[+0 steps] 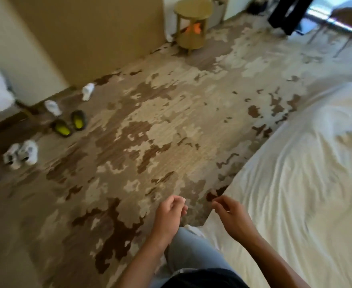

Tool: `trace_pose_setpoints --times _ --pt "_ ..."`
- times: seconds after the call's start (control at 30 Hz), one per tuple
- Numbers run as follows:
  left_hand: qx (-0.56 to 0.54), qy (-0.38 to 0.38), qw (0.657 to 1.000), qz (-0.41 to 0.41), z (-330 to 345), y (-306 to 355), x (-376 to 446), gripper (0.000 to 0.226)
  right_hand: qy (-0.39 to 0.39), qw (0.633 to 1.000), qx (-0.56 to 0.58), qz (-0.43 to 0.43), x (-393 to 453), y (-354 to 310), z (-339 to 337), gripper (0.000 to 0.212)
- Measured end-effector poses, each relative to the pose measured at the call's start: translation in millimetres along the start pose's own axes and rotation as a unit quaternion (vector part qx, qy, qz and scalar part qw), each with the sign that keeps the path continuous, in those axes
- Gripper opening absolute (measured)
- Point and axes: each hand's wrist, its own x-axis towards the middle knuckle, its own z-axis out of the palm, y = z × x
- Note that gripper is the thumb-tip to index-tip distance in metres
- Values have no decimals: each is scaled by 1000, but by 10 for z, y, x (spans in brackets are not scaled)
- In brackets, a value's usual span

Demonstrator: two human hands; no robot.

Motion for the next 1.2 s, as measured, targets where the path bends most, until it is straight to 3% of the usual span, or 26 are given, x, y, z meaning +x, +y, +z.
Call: trace_pose_setpoints --times 0.27,0.4,0.73,0.97,1.2 --pt "68 -156 982 84 593 1635 1842 20 128 983 57 117 1385 123 -434 7" --pt "96 -153 980 78 712 2331 2734 20 142 974 105 140 2356 -48 -811 12" --pt "121 -136 983 24 1106 3578 4818 25 193 966 150 85 4812 -806 -2423 15" --pt "156 -208 965 44 2085 4765 6372 20 252 945 167 127 6259 -852 -3604 17" --pt "239 -338 908 67 3540 6038 7505 21 332 890 198 242 6982 -525 -4525 16"
